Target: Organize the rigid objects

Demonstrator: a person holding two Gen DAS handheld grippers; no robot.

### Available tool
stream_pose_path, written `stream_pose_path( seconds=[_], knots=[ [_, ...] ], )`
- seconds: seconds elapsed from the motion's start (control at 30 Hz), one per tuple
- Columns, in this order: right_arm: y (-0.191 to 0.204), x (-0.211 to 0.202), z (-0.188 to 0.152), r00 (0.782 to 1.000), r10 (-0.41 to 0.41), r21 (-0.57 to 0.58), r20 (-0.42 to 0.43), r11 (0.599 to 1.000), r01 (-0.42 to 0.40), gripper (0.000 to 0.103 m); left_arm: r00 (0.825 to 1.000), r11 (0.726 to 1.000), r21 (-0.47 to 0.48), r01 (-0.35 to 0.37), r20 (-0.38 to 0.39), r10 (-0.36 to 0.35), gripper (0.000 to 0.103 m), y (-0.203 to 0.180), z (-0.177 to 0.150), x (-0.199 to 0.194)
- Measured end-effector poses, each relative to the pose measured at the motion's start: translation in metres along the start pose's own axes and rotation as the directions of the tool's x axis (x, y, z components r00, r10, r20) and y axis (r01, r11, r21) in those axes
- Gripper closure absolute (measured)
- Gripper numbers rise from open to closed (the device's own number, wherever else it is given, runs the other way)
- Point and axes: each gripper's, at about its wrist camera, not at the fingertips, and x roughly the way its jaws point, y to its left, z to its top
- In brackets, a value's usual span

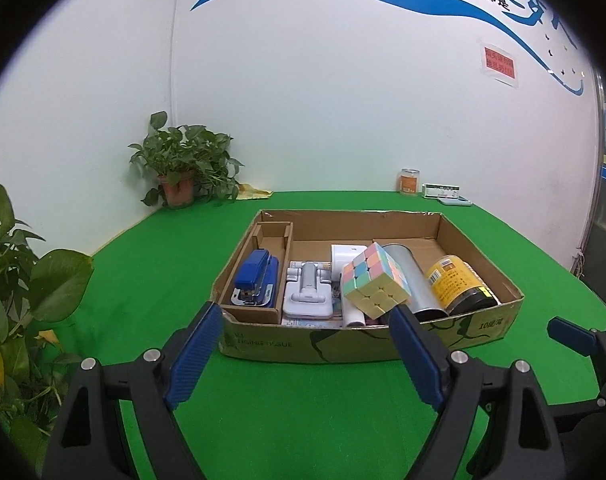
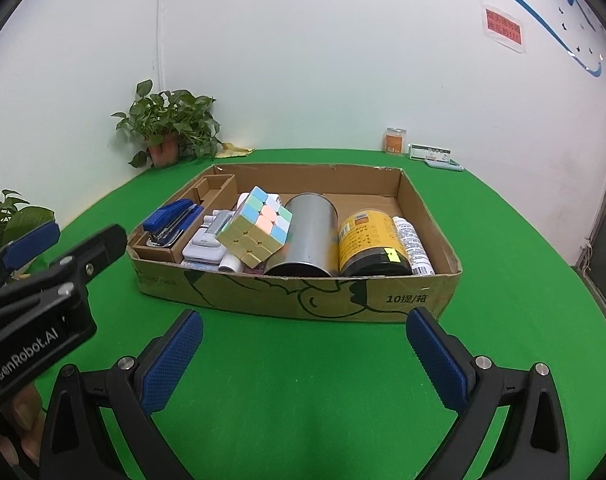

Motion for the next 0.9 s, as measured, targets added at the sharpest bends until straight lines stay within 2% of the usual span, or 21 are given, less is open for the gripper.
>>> stream_pose_path(
  seconds=[0.3, 0.5, 0.8, 0.9],
  knots=[
    [-0.007, -0.007, 0.003, 0.999, -0.043, 0.006, 0.009, 0.999, 0.043, 0.001, 1.0, 0.999, -0.043, -0.026, -0.005, 0.025, 0.018, 0.001, 0.0, -0.002],
    [-0.006, -0.012, 0.001, 0.996, -0.086, -0.003, 0.029, 0.996, 0.086, 0.001, 0.999, 0.999, -0.036, -0.01, -0.041, 0.008, 0.018, -0.002, -0.001, 0.002],
    [-0.009, -0.015, 0.001, 0.997, -0.076, 0.006, 0.027, 0.997, 0.076, 0.001, 0.998, 1.0, -0.02, -0.017, -0.057, 0.016, 0.018, -0.005, -0.005, 0.0],
    [-0.007, -0.017, 0.0, 0.995, -0.095, 0.004, 0.037, 0.995, 0.095, 0.001, 0.998, 1.0, -0.023, -0.016, -0.062, 0.014, 0.018, -0.002, -0.005, 0.0]
  ],
)
